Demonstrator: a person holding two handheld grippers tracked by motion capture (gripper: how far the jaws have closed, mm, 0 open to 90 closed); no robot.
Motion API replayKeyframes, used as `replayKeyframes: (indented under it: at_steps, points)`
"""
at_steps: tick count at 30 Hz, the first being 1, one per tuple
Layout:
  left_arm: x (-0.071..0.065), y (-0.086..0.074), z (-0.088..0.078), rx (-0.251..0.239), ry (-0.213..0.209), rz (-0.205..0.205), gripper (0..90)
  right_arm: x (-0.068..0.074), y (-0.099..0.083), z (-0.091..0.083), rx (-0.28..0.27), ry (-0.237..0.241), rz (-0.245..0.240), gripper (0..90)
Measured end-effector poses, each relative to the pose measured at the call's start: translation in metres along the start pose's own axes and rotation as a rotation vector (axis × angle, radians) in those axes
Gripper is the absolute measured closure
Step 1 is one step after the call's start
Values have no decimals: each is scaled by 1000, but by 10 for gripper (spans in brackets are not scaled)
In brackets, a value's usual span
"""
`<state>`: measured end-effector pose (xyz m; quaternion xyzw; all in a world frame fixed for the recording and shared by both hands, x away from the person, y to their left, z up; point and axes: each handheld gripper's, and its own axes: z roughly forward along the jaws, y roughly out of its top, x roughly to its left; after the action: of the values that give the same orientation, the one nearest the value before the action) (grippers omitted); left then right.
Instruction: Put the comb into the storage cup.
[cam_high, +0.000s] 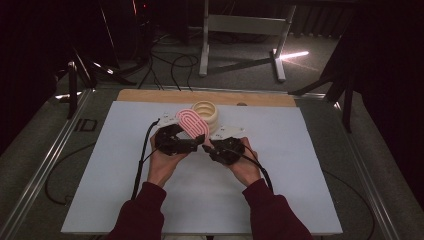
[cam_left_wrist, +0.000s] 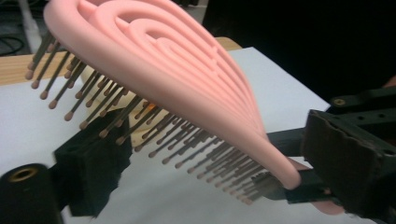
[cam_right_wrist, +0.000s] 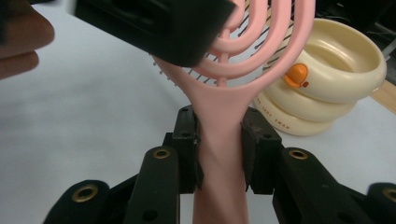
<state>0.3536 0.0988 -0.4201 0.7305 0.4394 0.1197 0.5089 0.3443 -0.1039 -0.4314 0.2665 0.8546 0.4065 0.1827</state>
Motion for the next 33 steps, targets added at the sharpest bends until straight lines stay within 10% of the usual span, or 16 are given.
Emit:
replayKeyframes:
  at_steps: [17, 33]
  points:
    - [2, 3, 4, -7, -54, -73, 429, 6, 4, -1, -20, 13, -34, 706]
    - [2, 3, 3, -28, -100, -83, 541, 7, 2, 1, -19, 6, -47, 705]
